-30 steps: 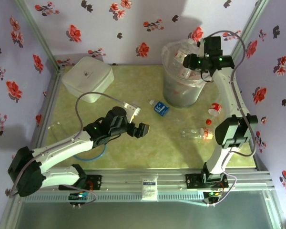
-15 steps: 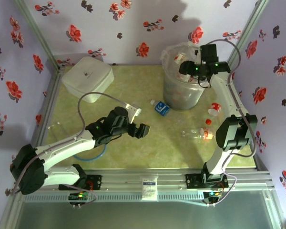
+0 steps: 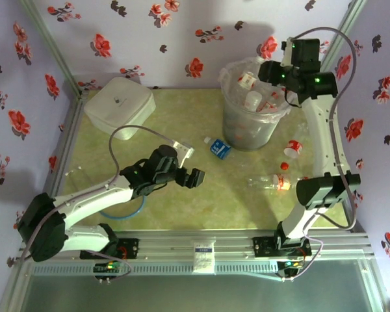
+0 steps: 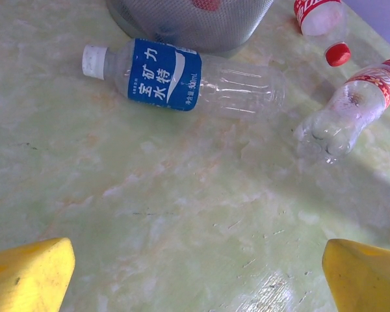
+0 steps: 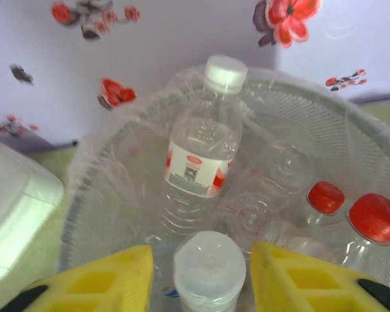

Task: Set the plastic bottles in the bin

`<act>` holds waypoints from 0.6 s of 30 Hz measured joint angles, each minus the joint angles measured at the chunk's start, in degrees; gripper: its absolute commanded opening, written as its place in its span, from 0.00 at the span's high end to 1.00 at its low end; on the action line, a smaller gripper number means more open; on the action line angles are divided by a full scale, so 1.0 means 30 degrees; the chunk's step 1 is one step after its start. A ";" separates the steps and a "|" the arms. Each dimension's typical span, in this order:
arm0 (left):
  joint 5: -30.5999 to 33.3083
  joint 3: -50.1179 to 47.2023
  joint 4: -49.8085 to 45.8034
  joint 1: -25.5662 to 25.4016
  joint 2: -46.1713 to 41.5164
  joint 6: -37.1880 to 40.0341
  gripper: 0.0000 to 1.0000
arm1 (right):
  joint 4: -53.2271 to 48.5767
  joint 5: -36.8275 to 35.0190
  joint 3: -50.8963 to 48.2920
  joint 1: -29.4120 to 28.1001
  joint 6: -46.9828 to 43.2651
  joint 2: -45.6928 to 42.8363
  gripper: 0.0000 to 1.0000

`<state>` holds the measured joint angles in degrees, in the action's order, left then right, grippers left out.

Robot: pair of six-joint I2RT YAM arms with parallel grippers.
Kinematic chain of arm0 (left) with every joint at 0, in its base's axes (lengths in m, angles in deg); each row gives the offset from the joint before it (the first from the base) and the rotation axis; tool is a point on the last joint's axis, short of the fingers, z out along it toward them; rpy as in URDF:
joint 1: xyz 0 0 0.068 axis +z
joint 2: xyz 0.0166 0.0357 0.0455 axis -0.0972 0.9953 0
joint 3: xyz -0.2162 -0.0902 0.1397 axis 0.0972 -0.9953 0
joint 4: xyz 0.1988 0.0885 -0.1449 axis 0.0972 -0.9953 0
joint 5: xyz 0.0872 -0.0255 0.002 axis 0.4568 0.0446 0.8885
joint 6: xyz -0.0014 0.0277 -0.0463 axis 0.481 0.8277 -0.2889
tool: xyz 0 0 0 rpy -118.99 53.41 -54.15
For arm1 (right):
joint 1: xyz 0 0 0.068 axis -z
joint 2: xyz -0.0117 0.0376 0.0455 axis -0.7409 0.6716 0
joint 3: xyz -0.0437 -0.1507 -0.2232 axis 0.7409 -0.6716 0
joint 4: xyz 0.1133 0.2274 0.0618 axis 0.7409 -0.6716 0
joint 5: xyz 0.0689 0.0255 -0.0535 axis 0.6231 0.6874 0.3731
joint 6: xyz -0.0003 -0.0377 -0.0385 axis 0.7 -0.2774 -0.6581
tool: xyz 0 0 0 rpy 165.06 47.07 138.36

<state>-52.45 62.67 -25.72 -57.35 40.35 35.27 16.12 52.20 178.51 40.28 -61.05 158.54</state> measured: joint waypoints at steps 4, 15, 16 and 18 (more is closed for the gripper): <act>0.0000 0.0000 0.0029 0.0000 0.0000 0.0000 0.02 | -0.0350 -0.0262 -0.0328 -0.0663 -0.0270 0.1647 0.72; -0.0007 0.0000 0.0036 0.0022 0.0007 -0.0015 0.02 | -0.0663 -0.0597 -0.1953 -0.1523 -0.0248 0.2455 0.60; 0.0000 0.0000 0.0087 0.0029 0.0029 -0.0073 0.02 | -0.0685 -0.0685 -0.1596 -0.1494 -0.0262 0.2339 0.57; 0.0022 0.0044 0.0248 0.0117 0.0211 -0.0393 0.02 | -0.0656 -0.0889 -0.0969 -0.1421 -0.0262 0.1712 0.50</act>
<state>-52.38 62.80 -24.97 -57.00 40.99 34.09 14.15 49.53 175.60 36.02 -61.84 163.68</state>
